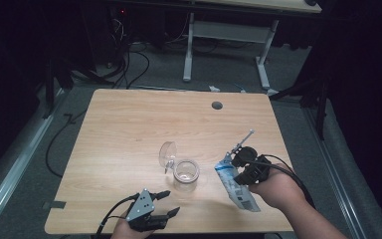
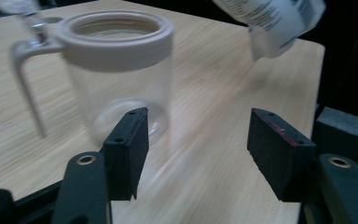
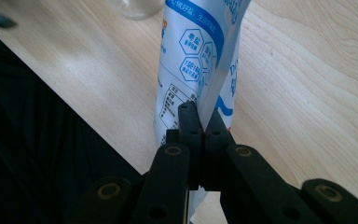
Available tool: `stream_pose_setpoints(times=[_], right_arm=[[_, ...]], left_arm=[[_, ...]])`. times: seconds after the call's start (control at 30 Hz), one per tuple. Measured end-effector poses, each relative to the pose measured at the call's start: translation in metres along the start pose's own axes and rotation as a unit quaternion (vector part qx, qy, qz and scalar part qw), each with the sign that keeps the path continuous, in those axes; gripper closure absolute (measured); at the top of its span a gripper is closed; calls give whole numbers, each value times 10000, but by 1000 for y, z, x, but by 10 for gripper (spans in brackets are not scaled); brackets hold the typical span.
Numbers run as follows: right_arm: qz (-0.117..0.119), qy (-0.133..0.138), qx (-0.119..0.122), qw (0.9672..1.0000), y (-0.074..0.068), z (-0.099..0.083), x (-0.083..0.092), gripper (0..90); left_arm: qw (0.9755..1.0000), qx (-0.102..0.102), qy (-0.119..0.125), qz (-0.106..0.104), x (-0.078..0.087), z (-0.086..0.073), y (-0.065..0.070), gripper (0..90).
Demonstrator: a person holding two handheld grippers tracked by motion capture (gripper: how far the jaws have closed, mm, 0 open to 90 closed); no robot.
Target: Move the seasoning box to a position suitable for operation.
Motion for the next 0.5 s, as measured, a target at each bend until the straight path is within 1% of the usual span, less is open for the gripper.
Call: stream_pose_setpoints(times=[0.03, 0.07, 0.1, 0.17, 0.2, 0.23, 0.27, 0.3, 0.33, 0.37, 0.4, 0.43, 0.47, 0.5], right_arm=[[-2, -11, 16, 10000, -1, 1, 0, 899], [25, -24, -59, 10000, -3, 2, -1, 899], [42, -34, 26, 10000, -3, 4, -2, 898], [61, -95, -20, 9999, -6, 7, -2, 899], [58, -94, 33, 9999, -6, 9, -3, 898], [84, -114, 32, 9999, -7, 10, -3, 898], [89, -107, 66, 9999, -8, 13, -3, 898], [79, -81, 100, 9999, -8, 15, -2, 899], [83, -78, 48, 9999, -10, 17, -1, 898], [87, -39, 78, 9999, -10, 18, 0, 899], [81, -43, 39, 10000, -11, 19, 0, 898], [89, 3, 135, 9999, -11, 22, 1, 898], [94, 5, 62, 9999, -13, 23, 2, 898], [98, 19, 127, 9999, -14, 24, 2, 898]], left_arm=[[10000, -4, -23, -26, -2, -1, 3, 378], [10000, 0, -17, -45, -4, -2, 6, 374], [10000, 1, -14, -56, -7, -2, 8, 370], [9999, -11, -52, -85, -12, -5, 11, 360], [9999, -31, -72, -104, -14, -6, 13, 353], [9999, -34, -67, -123, -17, -7, 14, 344], [9998, -39, -89, -144, -19, -8, 16, 342], [9998, -1, -99, -169, -22, -9, 18, 341], [9997, -1, -136, -191, -25, -11, 20, 341], [9997, 16, -156, -208, -26, -12, 22, 341], [9996, -31, -195, -224, -29, -14, 24, 341], [9995, -24, -203, -242, -31, -15, 25, 341], [9994, -38, -227, -261, -34, -17, 27, 340], [9993, -38, -246, -274, -36, -18, 28, 340]])
Point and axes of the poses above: each handheld gripper's, and its own axes: x roughly backward along the jaws, z roughly out of its top, y roughly to its right, the point moved 7 cm from there along -x, roughly forward along the jaws, and after that the axes turned 4 degrees about z, right-handed, at the moved point
